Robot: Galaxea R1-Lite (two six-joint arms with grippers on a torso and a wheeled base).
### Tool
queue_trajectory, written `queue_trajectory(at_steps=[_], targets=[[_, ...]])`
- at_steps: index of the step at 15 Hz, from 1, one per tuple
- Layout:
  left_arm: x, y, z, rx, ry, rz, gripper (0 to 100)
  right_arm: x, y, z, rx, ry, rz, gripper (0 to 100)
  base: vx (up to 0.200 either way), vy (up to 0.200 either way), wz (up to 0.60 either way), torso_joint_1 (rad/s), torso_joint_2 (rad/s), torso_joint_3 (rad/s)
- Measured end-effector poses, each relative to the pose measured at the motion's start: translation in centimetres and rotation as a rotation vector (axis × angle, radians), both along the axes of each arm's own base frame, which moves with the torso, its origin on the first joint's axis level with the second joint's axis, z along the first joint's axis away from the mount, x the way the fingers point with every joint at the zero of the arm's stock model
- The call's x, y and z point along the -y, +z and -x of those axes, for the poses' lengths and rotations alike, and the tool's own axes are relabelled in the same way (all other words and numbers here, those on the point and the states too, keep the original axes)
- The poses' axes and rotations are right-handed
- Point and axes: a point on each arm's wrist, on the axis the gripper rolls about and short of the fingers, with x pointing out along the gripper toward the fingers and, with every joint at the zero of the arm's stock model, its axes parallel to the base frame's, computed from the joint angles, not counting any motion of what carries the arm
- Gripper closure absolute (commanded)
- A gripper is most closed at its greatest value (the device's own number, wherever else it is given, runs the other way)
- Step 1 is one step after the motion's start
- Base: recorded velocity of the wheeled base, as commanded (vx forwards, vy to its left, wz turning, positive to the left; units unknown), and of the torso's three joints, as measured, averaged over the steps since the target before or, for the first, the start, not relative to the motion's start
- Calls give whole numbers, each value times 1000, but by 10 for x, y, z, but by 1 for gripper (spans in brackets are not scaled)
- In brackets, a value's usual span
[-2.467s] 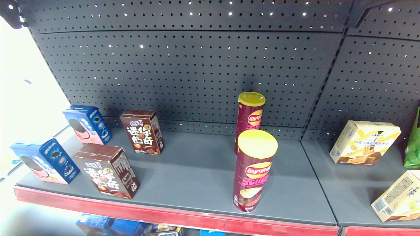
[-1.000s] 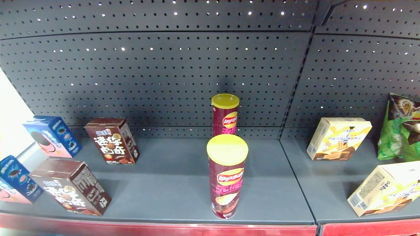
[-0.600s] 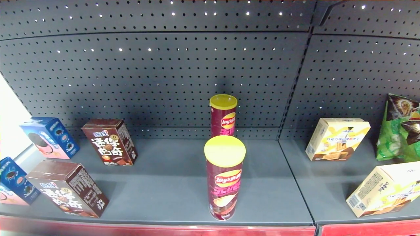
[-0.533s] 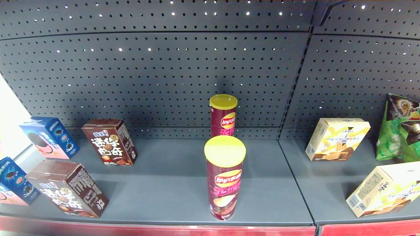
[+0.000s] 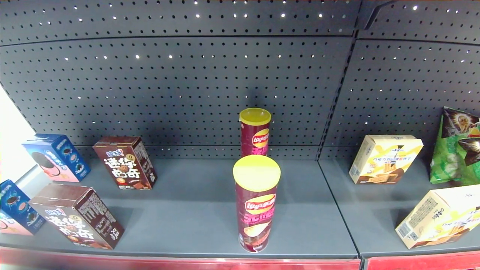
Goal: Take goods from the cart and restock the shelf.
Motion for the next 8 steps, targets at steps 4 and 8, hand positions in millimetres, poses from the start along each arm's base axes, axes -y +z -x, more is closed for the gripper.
queue_trajectory(at_steps=[4, 8], targets=[[0, 0, 0, 0, 0, 0, 0, 0, 0, 0, 0, 1, 0, 0, 0, 0, 0, 0, 0, 0], [0, 0, 0, 0, 0, 0, 0, 0, 0, 0, 0, 0, 1, 0, 0, 0, 0, 0, 0, 0]])
